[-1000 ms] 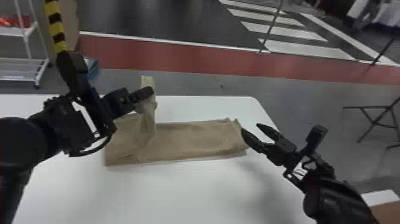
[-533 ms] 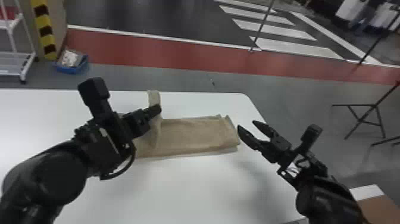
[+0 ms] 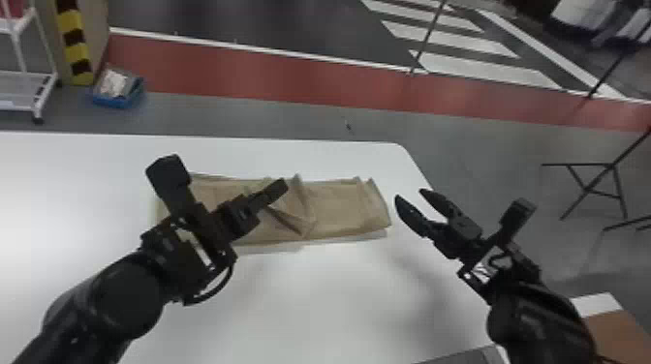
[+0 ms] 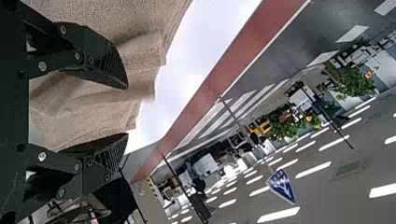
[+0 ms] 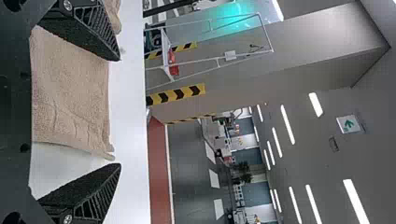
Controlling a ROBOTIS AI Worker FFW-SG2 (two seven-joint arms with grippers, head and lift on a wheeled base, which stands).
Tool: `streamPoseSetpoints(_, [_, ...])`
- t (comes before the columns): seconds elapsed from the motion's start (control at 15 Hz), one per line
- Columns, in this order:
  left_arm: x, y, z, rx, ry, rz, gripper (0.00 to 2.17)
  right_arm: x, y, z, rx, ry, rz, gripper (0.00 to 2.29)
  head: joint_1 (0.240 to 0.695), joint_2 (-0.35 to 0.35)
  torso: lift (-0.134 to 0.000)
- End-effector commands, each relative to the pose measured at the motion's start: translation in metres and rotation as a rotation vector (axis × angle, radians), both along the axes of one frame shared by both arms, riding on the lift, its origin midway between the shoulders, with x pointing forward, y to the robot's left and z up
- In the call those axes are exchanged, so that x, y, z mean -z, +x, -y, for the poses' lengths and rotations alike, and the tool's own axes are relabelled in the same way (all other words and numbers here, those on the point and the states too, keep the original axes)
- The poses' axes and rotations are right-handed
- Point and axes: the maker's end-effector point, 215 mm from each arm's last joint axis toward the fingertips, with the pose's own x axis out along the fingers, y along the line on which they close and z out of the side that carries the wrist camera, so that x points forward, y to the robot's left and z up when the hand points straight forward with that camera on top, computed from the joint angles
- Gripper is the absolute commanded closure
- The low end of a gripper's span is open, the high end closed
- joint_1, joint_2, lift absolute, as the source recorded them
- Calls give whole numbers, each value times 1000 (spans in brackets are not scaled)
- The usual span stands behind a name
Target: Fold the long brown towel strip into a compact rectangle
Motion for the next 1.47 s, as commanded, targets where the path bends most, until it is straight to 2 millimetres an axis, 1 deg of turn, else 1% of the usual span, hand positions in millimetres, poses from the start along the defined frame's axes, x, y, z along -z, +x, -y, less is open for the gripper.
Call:
streamPoseSetpoints(0.0, [0,0,4,6,-9,-7,56,1,-1,0,1,1,-3,70,695,-350,-128])
streamPoseSetpoints(0.07, [-2,2,2,1,-10,-5,70,2,0,-2,-3,1,-5,70,695,-350,-128])
streamPoseSetpoints(0.2, [-10,6,-5,-15,-14,8,83,6,1,-13,-18,11,-15,73,695,-350,-128])
streamPoseSetpoints(0.27, [-22,10,-9,-26,3,42,83,6,4,-21,-20,14,-25,97,695,-350,-128])
streamPoseSetpoints(0.33, [-25,18,-31,-45,62,88,83,6,7,-30,-21,14,-39,127,695,-350,-128])
streamPoseSetpoints(0.47, [-32,37,-96,-106,154,161,83,10,13,-62,-47,14,-78,198,690,-350,-128])
streamPoseSetpoints(0.6, [-44,48,-169,-163,283,242,83,9,21,-93,-62,-5,-103,218,690,-350,-128])
streamPoseSetpoints(0.67, [-49,52,-203,-201,341,273,87,15,23,-110,-77,-20,-133,225,690,-326,-128])
streamPoseSetpoints(0.73, [-51,55,-234,-242,395,291,87,16,27,-127,-94,-40,-143,272,689,-284,-128])
streamPoseSetpoints(0.8, [-58,58,-261,-286,440,320,87,27,30,-148,-112,-68,-190,286,689,-210,-128])
streamPoseSetpoints(0.87, [-62,59,-282,-317,462,338,87,30,33,-167,-134,-93,-199,286,690,-169,-128])
streamPoseSetpoints(0.93, [-61,59,-299,-337,471,333,83,30,38,-193,-167,-106,-203,286,691,-135,-128])
streamPoseSetpoints(1.07, [-59,58,-313,-354,473,331,83,23,47,-233,-211,-128,-190,286,690,-61,-128])
streamPoseSetpoints(1.13, [-60,58,-315,-359,471,334,83,25,50,-249,-224,-154,-198,286,688,-5,-128])
streamPoseSetpoints(1.2, [-60,57,-317,-365,468,338,83,34,52,-269,-237,-205,-230,286,685,17,-128])
streamPoseSetpoints(1.27, [-60,57,-317,-369,466,342,83,41,57,-279,-223,-260,-244,286,683,34,-128])
streamPoseSetpoints(1.33, [-59,55,-316,-369,464,341,83,42,58,-284,-214,-271,-249,286,683,49,-128])
streamPoseSetpoints(1.4, [-58,54,-317,-372,462,341,83,44,59,-284,-200,-273,-255,286,685,71,-128])
